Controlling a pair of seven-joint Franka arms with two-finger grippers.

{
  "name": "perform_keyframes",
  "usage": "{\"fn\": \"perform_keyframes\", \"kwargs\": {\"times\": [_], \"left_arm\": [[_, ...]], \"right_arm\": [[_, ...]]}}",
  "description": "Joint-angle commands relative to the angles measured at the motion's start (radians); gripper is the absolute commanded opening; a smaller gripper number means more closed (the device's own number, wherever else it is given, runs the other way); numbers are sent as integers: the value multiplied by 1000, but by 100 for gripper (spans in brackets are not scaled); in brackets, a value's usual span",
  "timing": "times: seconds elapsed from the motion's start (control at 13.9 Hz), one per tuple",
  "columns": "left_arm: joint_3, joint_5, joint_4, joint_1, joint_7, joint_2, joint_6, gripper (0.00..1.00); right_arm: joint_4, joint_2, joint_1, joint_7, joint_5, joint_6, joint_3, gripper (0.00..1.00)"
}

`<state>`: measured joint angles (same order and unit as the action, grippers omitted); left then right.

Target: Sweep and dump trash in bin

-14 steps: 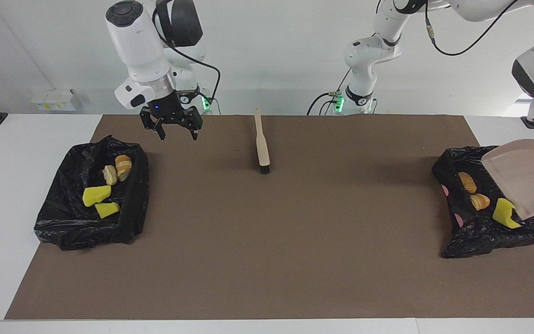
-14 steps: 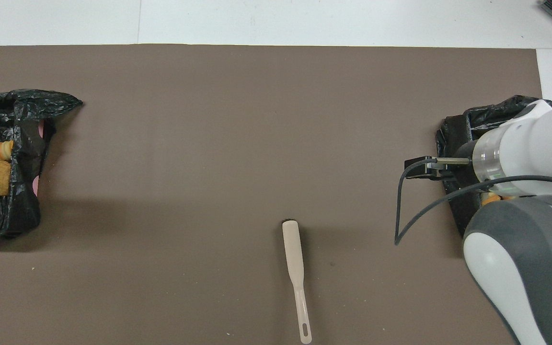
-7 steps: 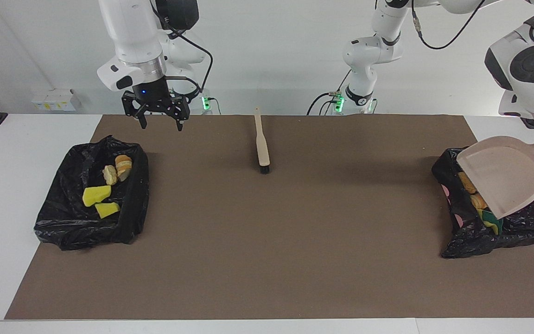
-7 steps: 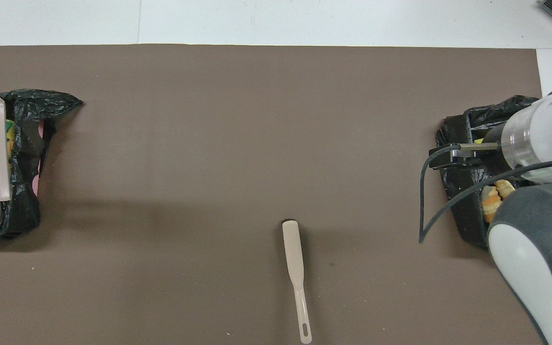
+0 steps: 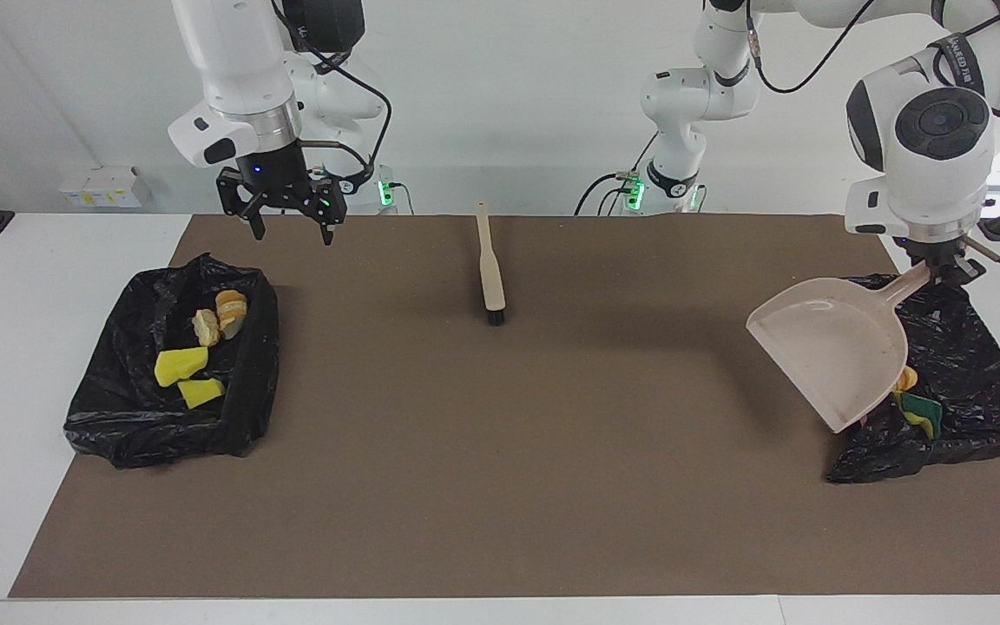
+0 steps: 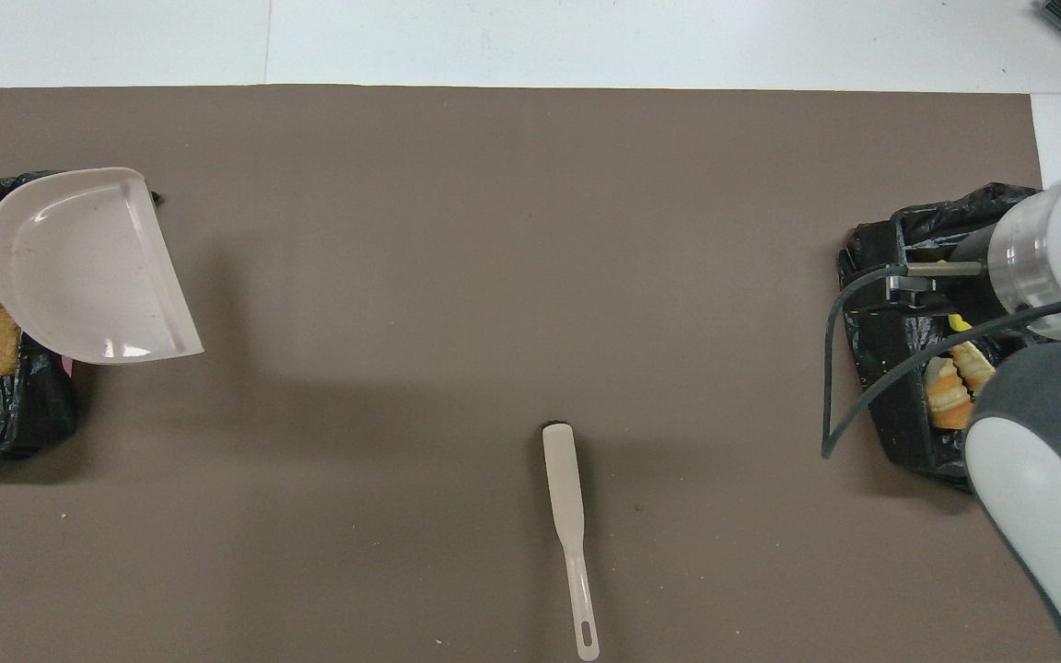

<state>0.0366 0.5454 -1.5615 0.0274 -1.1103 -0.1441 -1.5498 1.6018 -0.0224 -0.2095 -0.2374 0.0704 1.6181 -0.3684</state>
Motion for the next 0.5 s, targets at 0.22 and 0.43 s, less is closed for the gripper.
{"fn": "perform_keyframes", "kwargs": {"times": [0.22, 0.43], "left_arm": [[-15, -204, -121, 101, 297, 95, 10, 0], [-15, -261, -192, 181, 473, 143, -3, 0]], "right_arm": [[-54, 16, 120, -20, 34, -52, 128, 100], [-71, 18, 160, -22, 32, -82, 177, 100]]}}
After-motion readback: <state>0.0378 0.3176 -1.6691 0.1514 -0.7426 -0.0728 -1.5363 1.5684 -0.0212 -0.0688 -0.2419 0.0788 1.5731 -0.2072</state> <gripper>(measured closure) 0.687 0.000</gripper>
